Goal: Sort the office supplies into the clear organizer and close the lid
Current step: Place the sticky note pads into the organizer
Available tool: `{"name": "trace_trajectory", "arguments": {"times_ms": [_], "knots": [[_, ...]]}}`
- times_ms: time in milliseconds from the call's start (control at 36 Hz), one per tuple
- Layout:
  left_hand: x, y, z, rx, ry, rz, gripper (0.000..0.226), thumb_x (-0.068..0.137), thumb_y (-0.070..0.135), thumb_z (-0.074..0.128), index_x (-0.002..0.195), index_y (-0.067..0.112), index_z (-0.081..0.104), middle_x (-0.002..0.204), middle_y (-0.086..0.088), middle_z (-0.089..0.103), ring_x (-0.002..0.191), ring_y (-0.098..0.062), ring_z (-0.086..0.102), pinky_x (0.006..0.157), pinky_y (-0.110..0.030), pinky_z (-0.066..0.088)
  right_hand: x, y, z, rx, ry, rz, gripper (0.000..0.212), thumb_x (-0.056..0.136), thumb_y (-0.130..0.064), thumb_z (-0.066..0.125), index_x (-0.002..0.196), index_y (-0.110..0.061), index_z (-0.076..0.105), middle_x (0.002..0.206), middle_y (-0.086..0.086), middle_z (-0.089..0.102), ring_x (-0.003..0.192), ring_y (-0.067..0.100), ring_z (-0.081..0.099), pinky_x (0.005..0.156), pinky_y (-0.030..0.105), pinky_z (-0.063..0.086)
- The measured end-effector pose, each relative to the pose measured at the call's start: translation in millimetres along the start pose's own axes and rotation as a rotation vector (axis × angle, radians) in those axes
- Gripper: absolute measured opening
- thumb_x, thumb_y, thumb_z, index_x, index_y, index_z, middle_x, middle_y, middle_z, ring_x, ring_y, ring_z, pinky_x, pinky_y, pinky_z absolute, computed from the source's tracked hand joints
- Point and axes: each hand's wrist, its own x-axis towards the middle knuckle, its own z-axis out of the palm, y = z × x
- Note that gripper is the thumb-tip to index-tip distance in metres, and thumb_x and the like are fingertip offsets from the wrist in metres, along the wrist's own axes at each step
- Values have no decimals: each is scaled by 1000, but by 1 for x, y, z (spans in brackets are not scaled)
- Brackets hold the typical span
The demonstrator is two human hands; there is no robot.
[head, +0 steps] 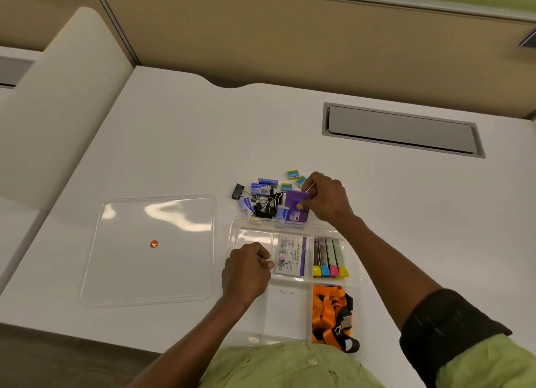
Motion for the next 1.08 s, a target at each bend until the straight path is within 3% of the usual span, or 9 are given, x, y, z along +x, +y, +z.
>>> {"name": "trace_trajectory", "arguments": {"times_ms": [139, 250, 417, 583, 694, 778, 917, 1000, 1083], "knots": [[0, 0, -2, -32, 4, -12, 12, 86, 29, 84, 94, 25, 75, 88, 11, 76, 87, -14, 73, 79, -32, 59, -43, -12, -21, -199, 292, -212, 40, 82, -20, 83, 115, -17, 61, 112, 7, 73, 99, 24, 67, 74, 42, 61], [1, 1, -3, -39, -5, -8, 12, 86, 28, 84, 94, 24, 76, 88, 9, 76, 87, -15, 73, 80, -33, 60, -89, -17, -24, -175, 443, -364, 25, 90, -17, 75, 114, -12, 68, 110, 6, 72, 97, 21, 68, 74, 36, 59], [0, 2, -4, -41, 5, 8, 11, 86, 26, 84, 92, 24, 75, 79, 13, 70, 85, -16, 72, 81, -35, 61, -153, 7, 17, -295, 385, -618, 20, 95, -27, 65, 108, -13, 72, 106, 5, 70, 92, 18, 67, 65, 30, 61], [0, 3, -5, -46, 12, 8, 12, 84, 25, 85, 93, 19, 78, 83, 7, 76, 89, -18, 73, 86, -36, 59, -164, 30, 60, -472, 308, -685, 22, 83, -20, 83, 101, -12, 74, 101, 8, 68, 94, 23, 65, 71, 32, 60], [2, 2, -5, -21, 0, -10, 22, 82, 31, 87, 96, 17, 77, 86, 4, 76, 89, -19, 72, 87, -36, 59, -161, 31, 69, -433, 244, -645, 23, 82, -21, 84, 103, -16, 74, 102, 5, 67, 99, 23, 63, 74, 37, 61], [4, 3, -6, 55, -14, -5, 26, 83, 36, 86, 99, 19, 75, 91, 3, 77, 92, -19, 73, 85, -31, 56, -154, 30, 56, -355, 312, -582, 22, 85, -21, 81, 104, -15, 73, 103, 4, 67, 99, 21, 61, 72, 33, 61], [8, 29, -13, 305, 92, 106, 27, 89, 45, 77, 104, 23, 72, 100, 3, 76, 91, -20, 72, 69, -30, 54, -117, 30, 14, -146, 484, -244, 21, 88, -27, 78, 106, -16, 75, 106, 4, 68, 99, 22, 66, 71, 36, 62], [25, 56, -16, 317, 131, 234, 22, 89, 43, 77, 94, 23, 69, 94, 4, 74, 85, -18, 68, 58, -28, 44, -83, 39, -8, -107, 391, -18, 35, 88, -41, 75, 118, -22, 69, 113, 3, 63, 104, 22, 63, 77, 37, 58], [55, 82, -13, 296, 78, 349, 16, 92, 31, 77, 98, 17, 71, 100, -2, 75, 96, -21, 70, 74, -37, 57, -53, 49, -20, -133, 246, 131, 51, 80, -51, 80, 123, -27, 65, 120, 7, 60, 106, 25, 64, 82, 37, 55]]}}
